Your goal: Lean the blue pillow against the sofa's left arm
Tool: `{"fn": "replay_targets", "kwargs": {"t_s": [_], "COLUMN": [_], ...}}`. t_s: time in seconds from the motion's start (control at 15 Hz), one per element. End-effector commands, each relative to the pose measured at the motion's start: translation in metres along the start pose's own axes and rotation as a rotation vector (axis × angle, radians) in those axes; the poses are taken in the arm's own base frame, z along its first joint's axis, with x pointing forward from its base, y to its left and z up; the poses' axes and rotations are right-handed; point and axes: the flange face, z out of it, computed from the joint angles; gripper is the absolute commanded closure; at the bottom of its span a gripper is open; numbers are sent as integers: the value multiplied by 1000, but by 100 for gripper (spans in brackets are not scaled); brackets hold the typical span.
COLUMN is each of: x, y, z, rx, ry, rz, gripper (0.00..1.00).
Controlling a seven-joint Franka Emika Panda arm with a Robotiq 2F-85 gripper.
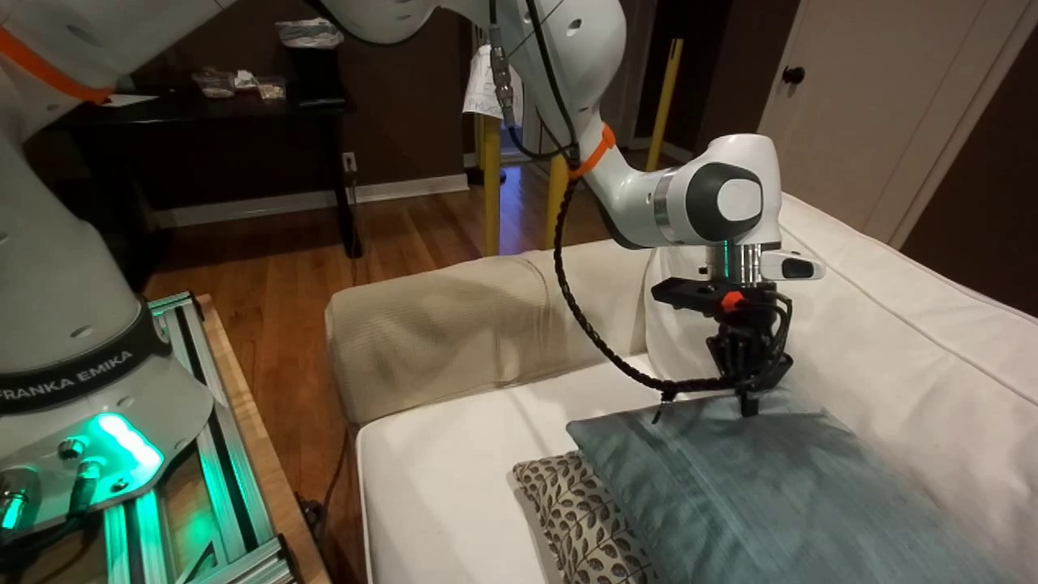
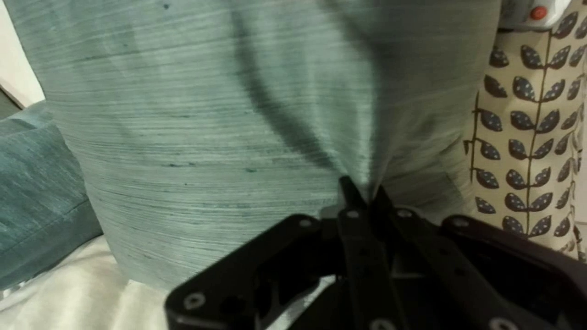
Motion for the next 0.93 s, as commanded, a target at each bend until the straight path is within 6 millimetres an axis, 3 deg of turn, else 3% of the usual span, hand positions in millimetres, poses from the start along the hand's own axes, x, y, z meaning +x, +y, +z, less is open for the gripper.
{"fn": "replay_targets", "kwargs": {"t_s": [0.0, 0.33, 0.87], "x": [-2, -24, -81], "y": [4, 9, -18], "z": [-16, -76, -188], "rx": [10, 88, 375], "ry": [5, 31, 178], "rz": [14, 12, 35], "gripper": [98, 98, 98]}}
